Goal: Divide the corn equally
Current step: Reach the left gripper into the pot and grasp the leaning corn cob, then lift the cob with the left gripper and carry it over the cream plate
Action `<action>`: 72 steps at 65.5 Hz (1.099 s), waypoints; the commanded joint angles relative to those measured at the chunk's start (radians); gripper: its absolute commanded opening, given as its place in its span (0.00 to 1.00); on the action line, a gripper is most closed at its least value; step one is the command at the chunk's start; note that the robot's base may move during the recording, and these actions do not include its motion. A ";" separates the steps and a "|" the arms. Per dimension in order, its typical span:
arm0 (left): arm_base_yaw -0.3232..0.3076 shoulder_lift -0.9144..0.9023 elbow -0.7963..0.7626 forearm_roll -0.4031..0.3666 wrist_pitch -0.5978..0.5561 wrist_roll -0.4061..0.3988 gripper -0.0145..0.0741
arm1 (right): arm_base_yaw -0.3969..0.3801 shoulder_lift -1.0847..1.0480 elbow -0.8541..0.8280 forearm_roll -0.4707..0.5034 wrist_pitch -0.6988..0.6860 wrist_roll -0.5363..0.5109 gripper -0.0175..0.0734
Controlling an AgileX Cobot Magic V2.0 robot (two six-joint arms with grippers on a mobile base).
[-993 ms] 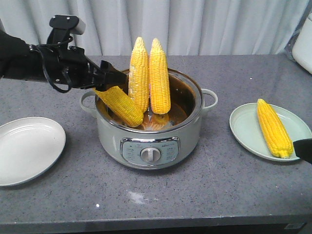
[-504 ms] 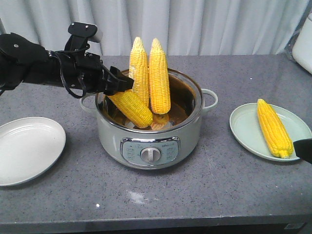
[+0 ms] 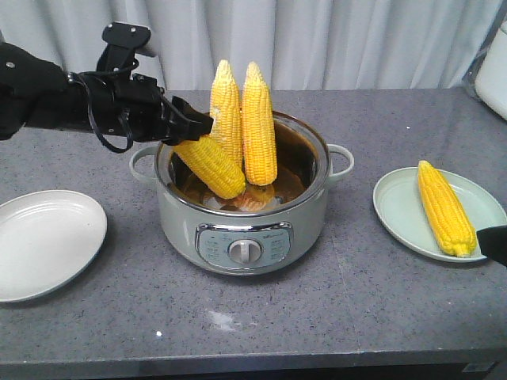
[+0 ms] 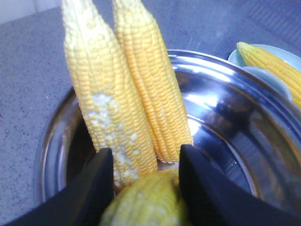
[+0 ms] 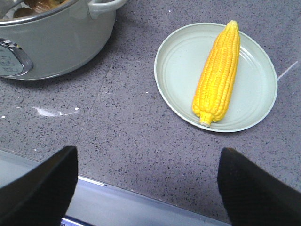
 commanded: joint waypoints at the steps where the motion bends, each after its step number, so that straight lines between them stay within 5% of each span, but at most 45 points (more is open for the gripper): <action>1: -0.004 -0.091 -0.031 -0.042 -0.034 0.003 0.36 | 0.002 -0.005 -0.025 -0.003 -0.046 -0.004 0.83; 13: -0.004 -0.172 -0.075 -0.029 -0.010 -0.003 0.37 | 0.002 -0.005 -0.025 -0.003 -0.045 -0.004 0.83; 21: -0.004 -0.202 -0.154 0.043 0.048 -0.076 0.38 | 0.002 -0.005 -0.025 -0.003 -0.045 -0.004 0.83; 49: -0.004 -0.229 -0.404 0.694 0.336 -0.533 0.40 | 0.002 -0.005 -0.025 -0.003 -0.045 -0.004 0.83; 72: -0.004 -0.248 -0.414 1.054 0.517 -0.740 0.41 | 0.002 -0.005 -0.025 -0.003 -0.044 -0.004 0.83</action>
